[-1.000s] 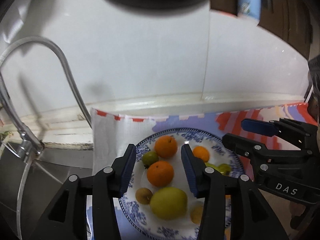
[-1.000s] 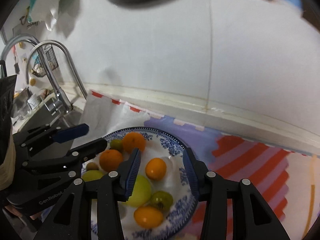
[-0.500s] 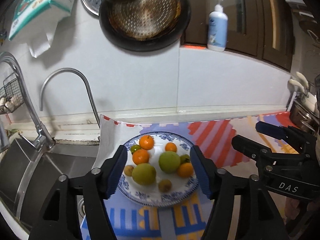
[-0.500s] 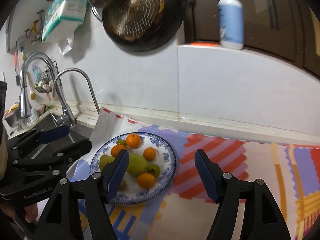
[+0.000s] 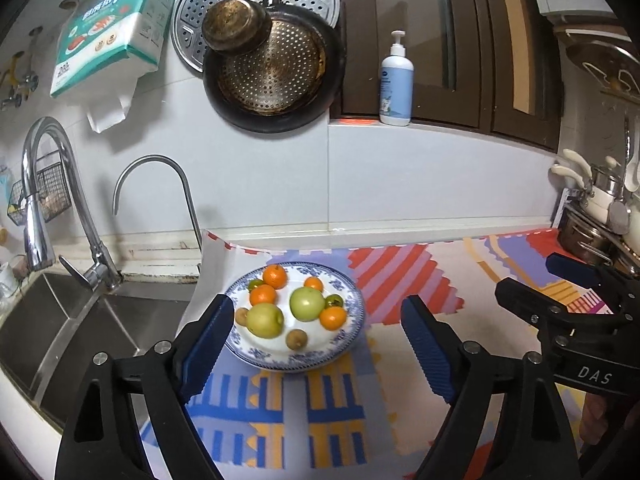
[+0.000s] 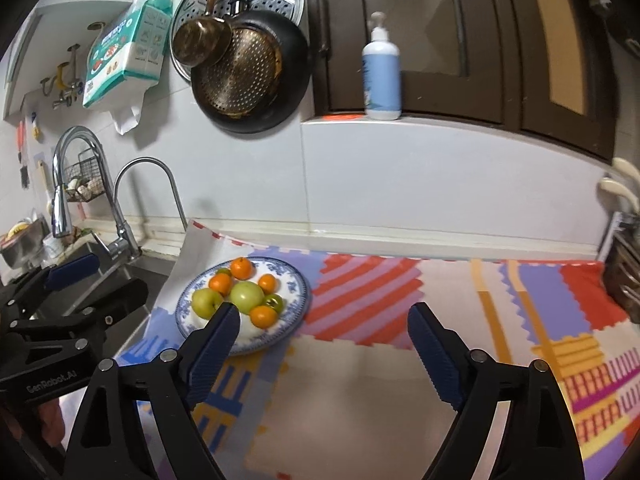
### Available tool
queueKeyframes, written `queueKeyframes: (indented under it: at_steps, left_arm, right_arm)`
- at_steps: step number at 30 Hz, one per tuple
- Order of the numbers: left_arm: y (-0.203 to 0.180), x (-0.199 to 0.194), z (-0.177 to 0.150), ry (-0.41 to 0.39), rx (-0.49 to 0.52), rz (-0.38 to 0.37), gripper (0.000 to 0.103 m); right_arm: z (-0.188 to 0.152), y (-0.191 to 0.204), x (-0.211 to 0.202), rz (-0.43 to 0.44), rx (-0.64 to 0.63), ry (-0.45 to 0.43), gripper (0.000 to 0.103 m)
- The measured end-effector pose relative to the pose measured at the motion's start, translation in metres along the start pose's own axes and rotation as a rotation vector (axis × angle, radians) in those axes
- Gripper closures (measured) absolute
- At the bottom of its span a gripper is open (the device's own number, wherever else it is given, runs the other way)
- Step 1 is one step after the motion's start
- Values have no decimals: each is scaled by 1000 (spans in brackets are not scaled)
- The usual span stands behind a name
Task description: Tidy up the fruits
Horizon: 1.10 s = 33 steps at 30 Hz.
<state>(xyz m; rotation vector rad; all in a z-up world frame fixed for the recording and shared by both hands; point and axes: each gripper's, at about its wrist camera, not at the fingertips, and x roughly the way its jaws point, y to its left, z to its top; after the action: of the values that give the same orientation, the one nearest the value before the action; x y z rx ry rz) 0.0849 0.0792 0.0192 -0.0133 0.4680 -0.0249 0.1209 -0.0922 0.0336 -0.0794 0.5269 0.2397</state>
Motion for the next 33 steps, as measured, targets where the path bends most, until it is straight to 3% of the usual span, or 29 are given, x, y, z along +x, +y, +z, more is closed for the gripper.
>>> queueKeyframes:
  at_steps: [21, 33]
  left_arm:
    - [-44, -45, -14, -37, -7, 11, 1]
    - [-52, -51, -16, -33, 0, 17, 0]
  right_arm:
    - [-20, -37, -54, 1, 15, -7, 14]
    - [-24, -43, -60, 10, 22, -10, 14]
